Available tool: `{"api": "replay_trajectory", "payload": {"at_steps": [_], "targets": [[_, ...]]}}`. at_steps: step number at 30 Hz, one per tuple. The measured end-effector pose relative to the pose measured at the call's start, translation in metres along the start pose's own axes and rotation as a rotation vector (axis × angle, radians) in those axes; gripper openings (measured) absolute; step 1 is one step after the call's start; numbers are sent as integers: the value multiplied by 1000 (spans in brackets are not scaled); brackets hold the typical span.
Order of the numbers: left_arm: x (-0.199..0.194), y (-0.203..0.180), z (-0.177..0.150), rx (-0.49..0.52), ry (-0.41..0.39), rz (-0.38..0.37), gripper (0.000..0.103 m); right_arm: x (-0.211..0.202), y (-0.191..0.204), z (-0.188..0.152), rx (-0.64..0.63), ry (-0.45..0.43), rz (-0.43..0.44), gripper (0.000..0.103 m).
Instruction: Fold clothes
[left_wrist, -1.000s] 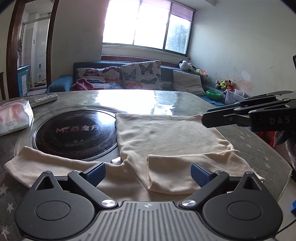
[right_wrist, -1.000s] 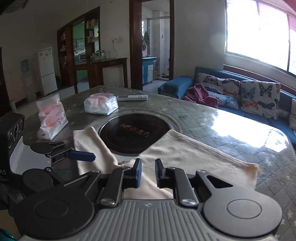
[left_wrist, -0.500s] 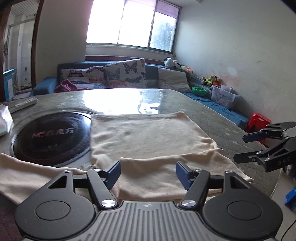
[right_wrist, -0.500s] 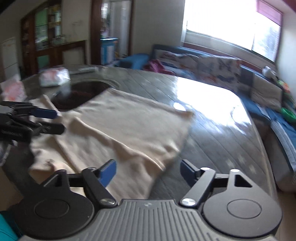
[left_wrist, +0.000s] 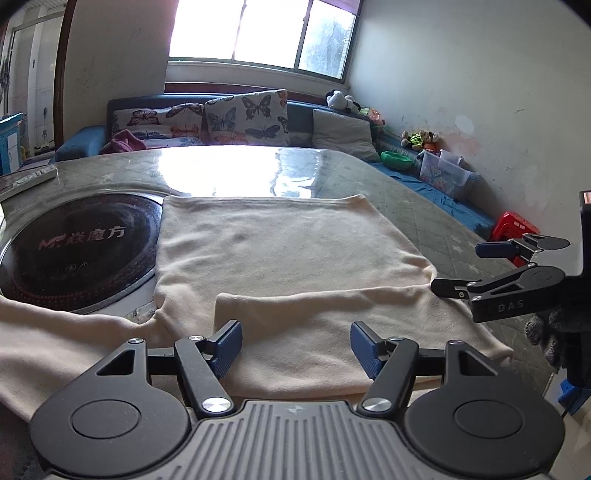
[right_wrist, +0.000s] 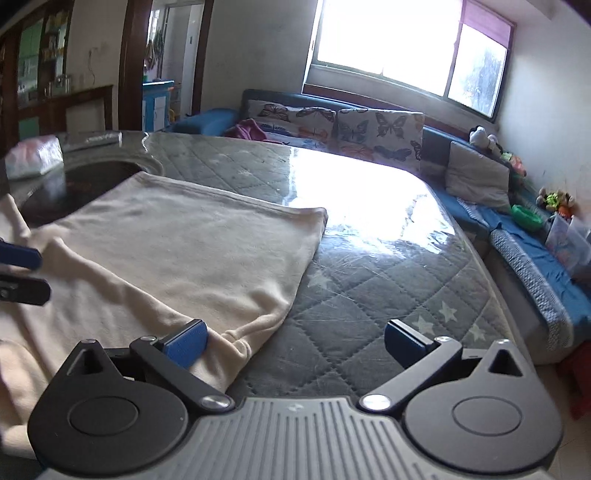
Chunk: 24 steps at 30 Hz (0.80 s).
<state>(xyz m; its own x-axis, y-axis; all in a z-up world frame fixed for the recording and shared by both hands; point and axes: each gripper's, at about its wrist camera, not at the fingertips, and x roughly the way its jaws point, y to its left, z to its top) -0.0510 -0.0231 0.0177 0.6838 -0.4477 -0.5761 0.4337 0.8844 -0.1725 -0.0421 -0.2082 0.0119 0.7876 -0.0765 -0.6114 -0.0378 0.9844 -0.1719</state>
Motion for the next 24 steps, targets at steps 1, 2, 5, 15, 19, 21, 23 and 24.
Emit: {"api": "replay_trajectory", "payload": {"at_steps": [1,2,5,15,19,21,23,24], "targets": [[0,0,0,2,1,4,68,2,2,-2,-14,-4,-8,103],[0,1,-1,5,3,8,68,3,2,-4,-24,-10,-9,103],[-1,2,-2,12,7,19,67,-4,-3,-5,-13,-28,7,103],[-6,-6,-9,80,4,53,70,-45,6,-26,-136,-67,-14,103],[-5,-7,-12,83,9,59,70,-49,13,-39,-174,-81,-32,103],[-7,-6,-12,81,5,63,70,-53,16,-44,-194,-100,-43,103],[-10,-4,-11,70,-4,70,70,-56,19,-39,-213,-115,-49,103],[-12,-3,-11,64,-9,73,70,-57,20,-36,-219,-124,-49,103]]}}
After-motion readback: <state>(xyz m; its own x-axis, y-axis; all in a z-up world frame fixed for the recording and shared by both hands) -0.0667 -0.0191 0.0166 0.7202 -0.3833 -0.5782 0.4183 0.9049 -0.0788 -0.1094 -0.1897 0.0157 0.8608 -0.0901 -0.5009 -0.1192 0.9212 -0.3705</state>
